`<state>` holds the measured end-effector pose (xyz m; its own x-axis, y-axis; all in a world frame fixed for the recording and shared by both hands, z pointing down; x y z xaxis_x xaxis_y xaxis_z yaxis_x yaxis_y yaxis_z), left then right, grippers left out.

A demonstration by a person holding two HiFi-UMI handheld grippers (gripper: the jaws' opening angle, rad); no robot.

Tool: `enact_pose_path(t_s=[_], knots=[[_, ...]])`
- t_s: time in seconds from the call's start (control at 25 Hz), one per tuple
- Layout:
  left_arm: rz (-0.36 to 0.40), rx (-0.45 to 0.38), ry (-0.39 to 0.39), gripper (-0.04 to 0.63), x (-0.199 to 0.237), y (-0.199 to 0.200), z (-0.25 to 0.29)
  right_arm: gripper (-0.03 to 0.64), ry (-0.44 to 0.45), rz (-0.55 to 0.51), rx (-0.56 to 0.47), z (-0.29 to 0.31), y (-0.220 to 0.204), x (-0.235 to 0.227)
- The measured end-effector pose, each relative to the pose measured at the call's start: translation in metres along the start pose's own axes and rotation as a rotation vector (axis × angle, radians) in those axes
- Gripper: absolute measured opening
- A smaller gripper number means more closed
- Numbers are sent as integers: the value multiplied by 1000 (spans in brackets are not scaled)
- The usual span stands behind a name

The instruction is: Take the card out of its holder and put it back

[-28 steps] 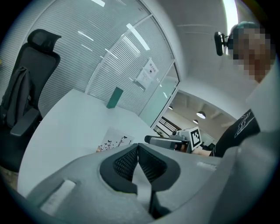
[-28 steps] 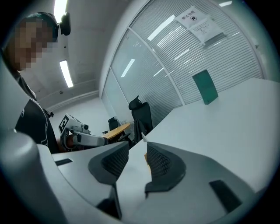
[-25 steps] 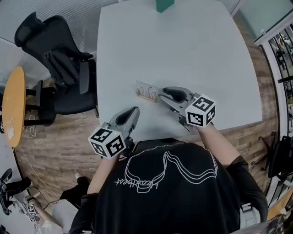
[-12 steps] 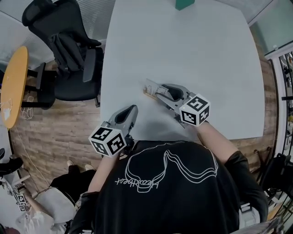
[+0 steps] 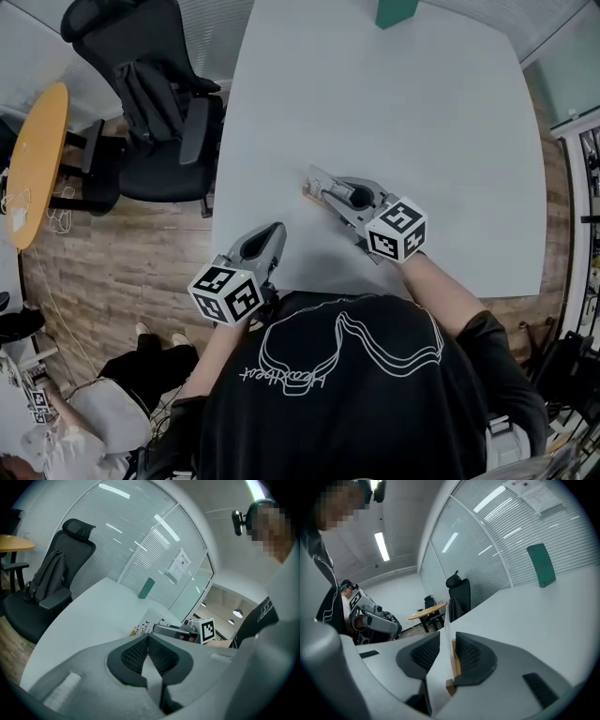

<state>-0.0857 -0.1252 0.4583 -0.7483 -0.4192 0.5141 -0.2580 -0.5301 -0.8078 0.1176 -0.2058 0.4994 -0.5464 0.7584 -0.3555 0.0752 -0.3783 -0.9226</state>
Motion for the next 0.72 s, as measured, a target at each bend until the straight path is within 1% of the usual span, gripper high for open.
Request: enact_pose_path(t_s=[0.12,0.2,0.32,0.44,0.56,0.72], knots=[[12,-11,23,14,0,-4,-5,92,-8,-18,-5,-1,0,-2],[18,-4,45,14,1,-8,-9,83,-19,-19,-11,-2,0,-4],[-2,4,68,14,5,-11,-15,67,-26,-19,-19,-2,-1,-4],[-22,2,71,14,5,-12,-18,49,-23,-40,-27,-1,0,-2],[-26,6,69,14,3,-13,-18,38,-18,-69,-33,-1,2,-2],[-33,-17,60,13,0,-9,-21,29,-14,-82,-43,-2,2,-1]])
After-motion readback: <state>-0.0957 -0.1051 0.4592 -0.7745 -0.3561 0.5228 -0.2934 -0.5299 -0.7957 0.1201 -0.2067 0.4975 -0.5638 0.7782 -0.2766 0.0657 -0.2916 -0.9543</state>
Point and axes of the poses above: the fingertips, and each gripper's own axes: z forward along the fingers, x to its left, y out of its top, the point moved 8 cm from there along -z, backward along the fingers, and after that the axes turned 8 degrees about -x, right-handed, at the moved point
